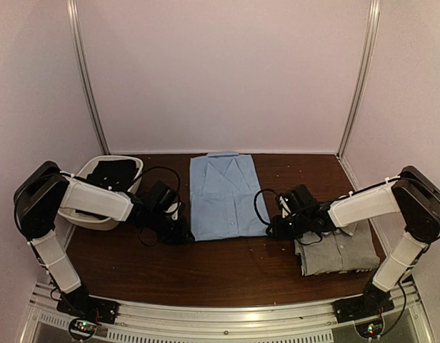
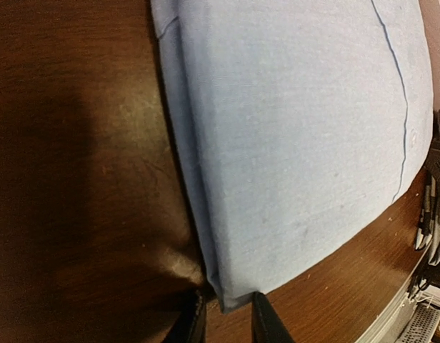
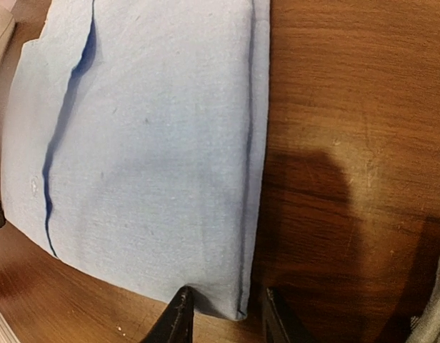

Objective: Fold and stack the long sleeve shirts
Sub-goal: Move the 2/3-rectangle-folded shirt to the center of the board.

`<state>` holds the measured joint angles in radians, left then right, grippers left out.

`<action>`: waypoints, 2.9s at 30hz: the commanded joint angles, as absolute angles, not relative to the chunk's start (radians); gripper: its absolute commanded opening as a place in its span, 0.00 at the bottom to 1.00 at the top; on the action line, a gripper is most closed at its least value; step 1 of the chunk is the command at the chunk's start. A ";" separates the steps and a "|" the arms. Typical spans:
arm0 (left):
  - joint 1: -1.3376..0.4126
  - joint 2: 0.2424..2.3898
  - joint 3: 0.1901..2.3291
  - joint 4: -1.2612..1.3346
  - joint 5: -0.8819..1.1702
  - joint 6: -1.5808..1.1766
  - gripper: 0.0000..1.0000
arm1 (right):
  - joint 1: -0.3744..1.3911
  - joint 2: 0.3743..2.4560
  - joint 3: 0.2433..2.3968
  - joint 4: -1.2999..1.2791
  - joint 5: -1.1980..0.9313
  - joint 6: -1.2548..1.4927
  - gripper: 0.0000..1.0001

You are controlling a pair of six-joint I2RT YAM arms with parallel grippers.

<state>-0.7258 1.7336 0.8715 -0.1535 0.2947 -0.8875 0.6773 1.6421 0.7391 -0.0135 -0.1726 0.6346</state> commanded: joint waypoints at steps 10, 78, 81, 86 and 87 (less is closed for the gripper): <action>-0.733 1.768 0.849 -0.074 0.287 -0.923 0.12 | 0.674 1.659 0.710 0.046 -0.223 0.664 0.32; -0.733 1.638 0.736 -0.169 0.213 -0.914 0.00 | 0.768 1.647 0.627 0.177 -0.253 0.820 0.28; -0.733 1.638 0.737 -0.175 0.210 -0.914 0.00 | 0.767 1.638 0.621 0.184 -0.245 0.825 0.28; -0.733 1.639 0.736 -0.177 0.206 -0.914 0.00 | 0.757 1.627 0.602 0.201 -0.245 0.837 0.28; -0.733 1.639 0.736 -0.178 0.207 -0.915 0.00 | 0.755 1.625 0.599 0.206 -0.249 0.838 0.28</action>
